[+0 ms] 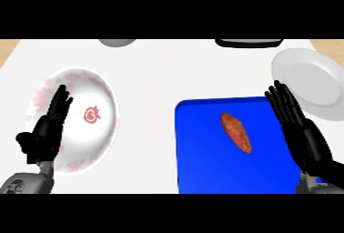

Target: Pick the sweet potato from the tray and place it in the plate

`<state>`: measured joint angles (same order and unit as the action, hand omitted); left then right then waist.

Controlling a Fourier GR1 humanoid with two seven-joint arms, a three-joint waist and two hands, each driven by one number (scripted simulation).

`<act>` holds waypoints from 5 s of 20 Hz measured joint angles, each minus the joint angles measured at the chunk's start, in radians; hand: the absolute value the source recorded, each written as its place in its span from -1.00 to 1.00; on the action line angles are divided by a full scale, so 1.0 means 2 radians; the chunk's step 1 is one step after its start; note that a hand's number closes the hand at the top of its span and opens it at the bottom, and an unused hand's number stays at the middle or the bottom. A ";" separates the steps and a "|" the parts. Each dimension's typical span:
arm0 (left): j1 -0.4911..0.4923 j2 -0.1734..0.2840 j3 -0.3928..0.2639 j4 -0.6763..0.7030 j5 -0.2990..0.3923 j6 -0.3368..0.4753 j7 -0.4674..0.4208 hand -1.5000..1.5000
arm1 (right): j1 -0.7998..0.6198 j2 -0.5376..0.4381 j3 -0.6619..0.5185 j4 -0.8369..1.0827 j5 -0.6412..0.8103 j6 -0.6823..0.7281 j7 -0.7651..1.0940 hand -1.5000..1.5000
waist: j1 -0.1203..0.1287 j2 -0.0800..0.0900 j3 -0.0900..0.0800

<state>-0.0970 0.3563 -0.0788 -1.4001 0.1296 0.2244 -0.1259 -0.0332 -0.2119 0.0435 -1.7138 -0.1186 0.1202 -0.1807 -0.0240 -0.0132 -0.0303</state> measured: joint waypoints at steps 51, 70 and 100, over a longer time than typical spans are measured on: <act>0.013 -0.053 -0.037 -0.026 -0.033 0.023 0.162 0.00 | -0.334 -0.224 0.284 0.322 0.319 0.190 -0.255 -1.00 | 0.022 0.007 0.018; 0.023 -0.070 -0.024 -0.035 -0.050 0.016 0.165 0.00 | -0.346 -0.167 0.322 0.414 0.378 0.146 -0.295 -1.00 | 0.018 0.006 0.017; 0.043 -0.080 -0.001 -0.050 -0.066 0.002 0.168 0.00 | -0.344 -0.168 0.071 0.495 0.346 -0.077 -0.084 1.00 | 0.002 0.002 0.016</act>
<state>-0.0110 0.1973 -0.0810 -1.4993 -0.0021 0.2280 0.2110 -0.7202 -0.5472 0.1848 -0.7247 0.5744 -0.0339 -0.3483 -0.0196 -0.0096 0.0026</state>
